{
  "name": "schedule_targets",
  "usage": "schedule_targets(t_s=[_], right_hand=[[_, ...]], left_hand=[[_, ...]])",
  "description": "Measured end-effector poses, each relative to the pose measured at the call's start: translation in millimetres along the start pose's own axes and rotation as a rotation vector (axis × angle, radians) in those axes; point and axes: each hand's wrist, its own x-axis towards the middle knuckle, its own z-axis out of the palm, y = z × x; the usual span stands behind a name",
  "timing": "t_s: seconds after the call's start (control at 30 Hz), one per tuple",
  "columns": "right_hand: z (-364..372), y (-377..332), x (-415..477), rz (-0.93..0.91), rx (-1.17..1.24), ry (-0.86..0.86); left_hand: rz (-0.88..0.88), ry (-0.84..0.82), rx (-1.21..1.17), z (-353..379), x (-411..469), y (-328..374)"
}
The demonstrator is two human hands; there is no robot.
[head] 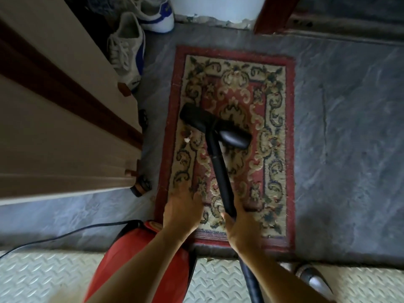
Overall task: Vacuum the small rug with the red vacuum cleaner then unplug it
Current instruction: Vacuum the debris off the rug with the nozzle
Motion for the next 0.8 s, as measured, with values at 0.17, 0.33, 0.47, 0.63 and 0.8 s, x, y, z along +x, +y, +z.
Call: schedule_targets(t_s=[0.17, 0.33, 0.47, 0.63, 0.8], right_hand=[[-1.3, 14.0, -27.0, 0.006, -0.017, -0.060], [-18.5, -1.5, -10.2, -0.090, 0.031, 0.068], [-25.6, -11.9, 7.8, -0.168, -0.060, 0.051], [-4.3, 13.3, -38.0, -0.083, -0.130, -0.126], [13.7, 41.1, -104.8, 0.002, -0.062, -0.233]], left_hand=[[-0.006, -0.007, -0.001, 5.9, -5.5, 9.5], [0.024, -0.027, -0.008, 10.9, -10.8, 17.1], [-0.012, -0.008, -0.067, 12.7, -18.6, 15.8], [-0.039, -0.003, -0.113, 16.7, -27.4, 2.0], [-0.039, -0.005, -0.147, 18.7, -35.0, -2.6]])
